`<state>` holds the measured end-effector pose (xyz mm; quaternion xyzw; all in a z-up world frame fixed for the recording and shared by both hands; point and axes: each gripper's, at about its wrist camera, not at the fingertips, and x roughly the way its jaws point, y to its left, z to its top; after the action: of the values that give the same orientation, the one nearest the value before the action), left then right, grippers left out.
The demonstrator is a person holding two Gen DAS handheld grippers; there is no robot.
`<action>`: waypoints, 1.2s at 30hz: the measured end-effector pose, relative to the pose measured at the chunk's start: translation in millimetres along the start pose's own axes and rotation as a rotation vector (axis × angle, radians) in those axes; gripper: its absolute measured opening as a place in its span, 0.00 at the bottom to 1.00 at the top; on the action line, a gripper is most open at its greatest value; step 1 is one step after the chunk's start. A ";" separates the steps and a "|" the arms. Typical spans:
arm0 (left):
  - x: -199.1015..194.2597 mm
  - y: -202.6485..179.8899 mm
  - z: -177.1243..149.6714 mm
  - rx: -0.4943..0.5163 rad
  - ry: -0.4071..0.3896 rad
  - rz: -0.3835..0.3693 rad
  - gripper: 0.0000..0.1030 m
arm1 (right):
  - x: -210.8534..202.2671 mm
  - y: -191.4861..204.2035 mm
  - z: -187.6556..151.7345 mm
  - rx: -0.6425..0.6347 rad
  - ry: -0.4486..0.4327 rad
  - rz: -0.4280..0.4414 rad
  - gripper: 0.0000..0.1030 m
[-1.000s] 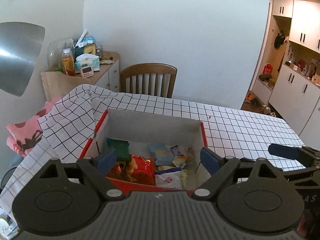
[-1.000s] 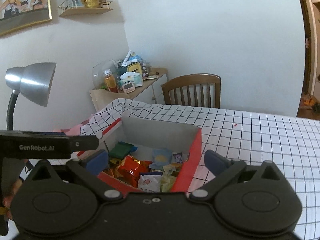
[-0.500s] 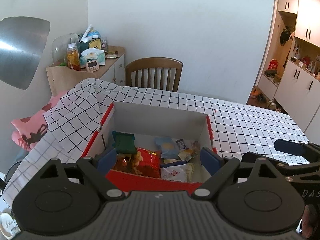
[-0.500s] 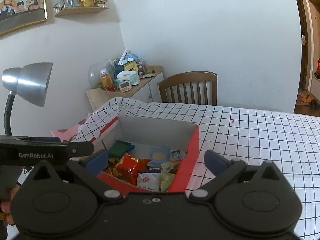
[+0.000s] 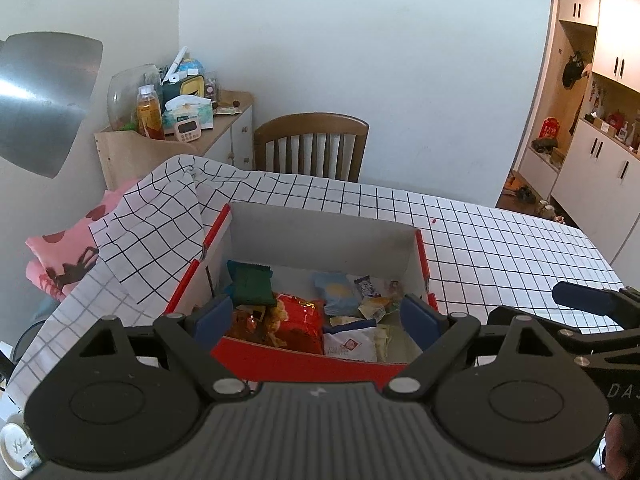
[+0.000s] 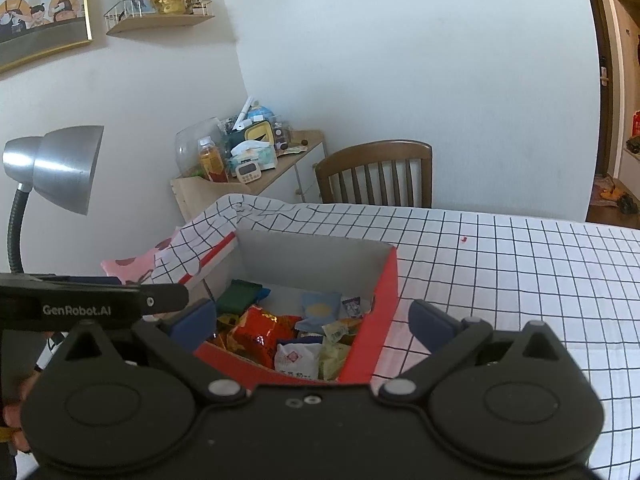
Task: Organize snacks
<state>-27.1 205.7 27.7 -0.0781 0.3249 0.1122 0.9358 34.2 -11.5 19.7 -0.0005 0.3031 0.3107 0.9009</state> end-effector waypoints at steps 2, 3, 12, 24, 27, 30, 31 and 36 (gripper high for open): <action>-0.1 -0.1 -0.3 -0.001 -0.001 0.001 0.89 | 0.1 -0.4 0.3 0.003 0.001 -0.003 1.00; -0.2 0.1 -0.5 -0.001 0.000 0.001 0.89 | -0.3 -0.3 0.3 0.005 0.001 -0.002 1.00; -2.2 -0.7 -0.6 0.004 -0.004 0.003 0.89 | -1.7 1.1 -0.9 0.007 0.002 -0.008 1.00; -4.0 -1.3 -2.9 0.011 -0.004 -0.002 0.89 | -5.5 1.8 -3.8 0.020 0.005 -0.020 1.00; -3.8 -1.4 -2.9 0.013 -0.005 -0.002 0.89 | -5.7 1.5 -4.0 0.020 0.004 -0.021 1.00; -3.7 -1.6 -3.0 0.013 -0.003 -0.001 0.88 | -5.2 2.2 -4.0 0.023 0.005 -0.023 1.00; -3.9 -1.4 -3.0 0.012 -0.002 -0.002 0.88 | -4.9 2.4 -4.0 0.023 0.006 -0.023 1.00; -3.0 -0.2 -2.8 0.016 0.004 -0.002 0.89 | -4.0 2.4 -3.9 0.024 0.007 -0.023 1.00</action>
<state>-30.9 204.4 27.4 -0.0712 0.3276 0.1085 0.9359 28.3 -12.6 19.1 0.0058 0.3101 0.2967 0.9032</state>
